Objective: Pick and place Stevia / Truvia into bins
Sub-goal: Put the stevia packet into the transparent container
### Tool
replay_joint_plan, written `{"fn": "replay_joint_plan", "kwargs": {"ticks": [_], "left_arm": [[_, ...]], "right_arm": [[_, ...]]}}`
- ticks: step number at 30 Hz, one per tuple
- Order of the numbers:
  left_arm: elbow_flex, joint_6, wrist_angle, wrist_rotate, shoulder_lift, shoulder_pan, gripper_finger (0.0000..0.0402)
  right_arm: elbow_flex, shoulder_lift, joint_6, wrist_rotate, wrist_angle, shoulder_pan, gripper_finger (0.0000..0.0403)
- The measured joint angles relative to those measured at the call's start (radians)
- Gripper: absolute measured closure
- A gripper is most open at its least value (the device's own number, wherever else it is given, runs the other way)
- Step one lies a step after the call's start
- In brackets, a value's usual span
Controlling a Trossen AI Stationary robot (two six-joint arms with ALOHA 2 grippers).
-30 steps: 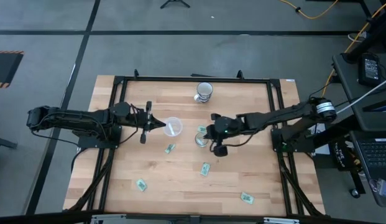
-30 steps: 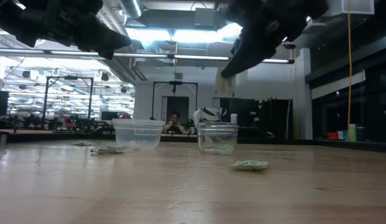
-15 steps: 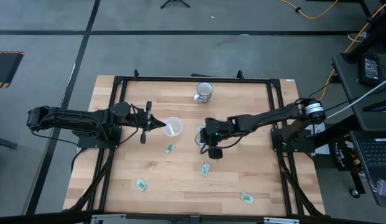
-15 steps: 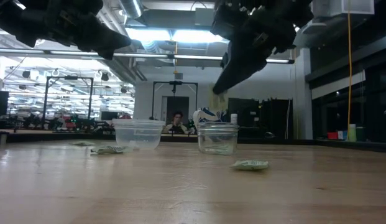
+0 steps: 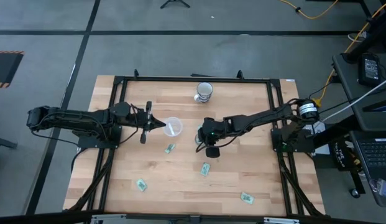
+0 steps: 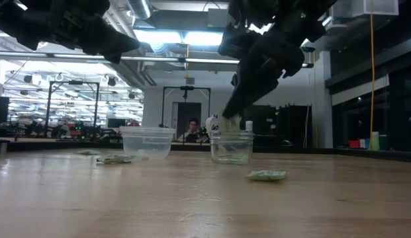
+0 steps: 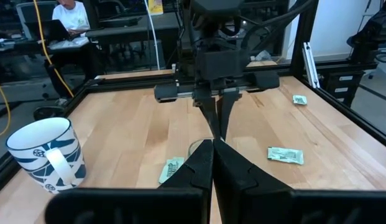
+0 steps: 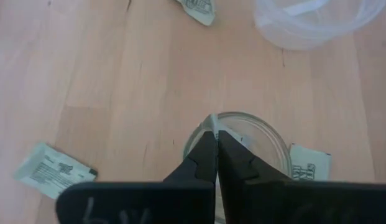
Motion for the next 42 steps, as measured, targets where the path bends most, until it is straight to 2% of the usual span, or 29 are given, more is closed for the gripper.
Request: {"fn": "replay_joint_plan", "kwargs": {"ticks": [26,34,42], "left_arm": [[0.000,0.000,0.000,0.000,0.000,0.000,0.0398],[0.000,-0.011,0.000,0.000,0.000,0.000,0.0398],[0.000,-0.023,0.000,0.000,0.000,0.000,0.0398]], "right_arm": [[-0.002,0.033,-0.027,0.012,-0.030,-0.009,0.0403],[-0.002,0.047,-0.026,0.062,-0.018,-0.009,0.0402],[-0.002,0.047,-0.022,0.062,-0.015,-0.010,0.0366]]}}
